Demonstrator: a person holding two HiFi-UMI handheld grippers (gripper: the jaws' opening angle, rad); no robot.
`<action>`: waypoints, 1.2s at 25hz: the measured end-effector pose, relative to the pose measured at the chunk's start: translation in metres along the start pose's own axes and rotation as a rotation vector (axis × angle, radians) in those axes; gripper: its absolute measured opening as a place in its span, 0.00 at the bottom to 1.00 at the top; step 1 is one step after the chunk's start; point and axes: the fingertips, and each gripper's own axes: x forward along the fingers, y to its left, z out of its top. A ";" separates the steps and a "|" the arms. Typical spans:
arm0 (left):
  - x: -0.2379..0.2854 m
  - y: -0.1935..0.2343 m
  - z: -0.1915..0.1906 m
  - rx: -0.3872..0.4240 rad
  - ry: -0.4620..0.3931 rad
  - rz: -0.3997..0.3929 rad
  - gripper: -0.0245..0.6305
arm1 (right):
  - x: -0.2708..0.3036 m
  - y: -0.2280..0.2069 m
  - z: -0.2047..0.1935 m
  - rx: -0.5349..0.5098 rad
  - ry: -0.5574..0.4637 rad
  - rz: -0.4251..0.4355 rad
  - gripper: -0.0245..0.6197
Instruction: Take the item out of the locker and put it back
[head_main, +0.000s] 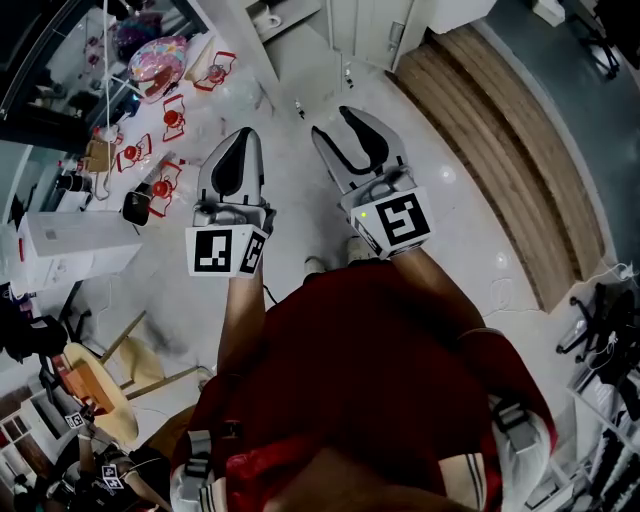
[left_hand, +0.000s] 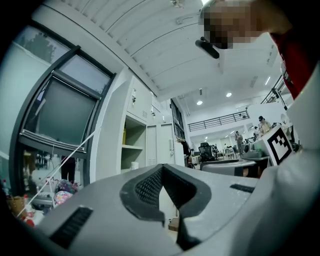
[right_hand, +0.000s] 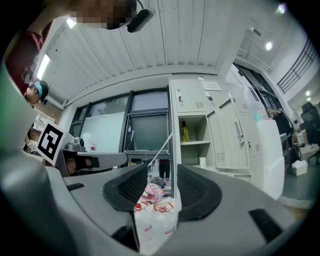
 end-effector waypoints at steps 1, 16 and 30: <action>0.004 -0.001 0.000 0.000 0.001 0.002 0.05 | 0.001 -0.003 0.000 -0.002 -0.001 0.005 0.30; 0.066 -0.010 -0.010 0.012 0.014 0.058 0.05 | 0.025 -0.067 -0.007 -0.010 0.039 0.025 0.38; 0.107 0.011 -0.018 0.003 0.015 0.068 0.05 | 0.072 -0.107 -0.011 -0.027 0.058 -0.006 0.40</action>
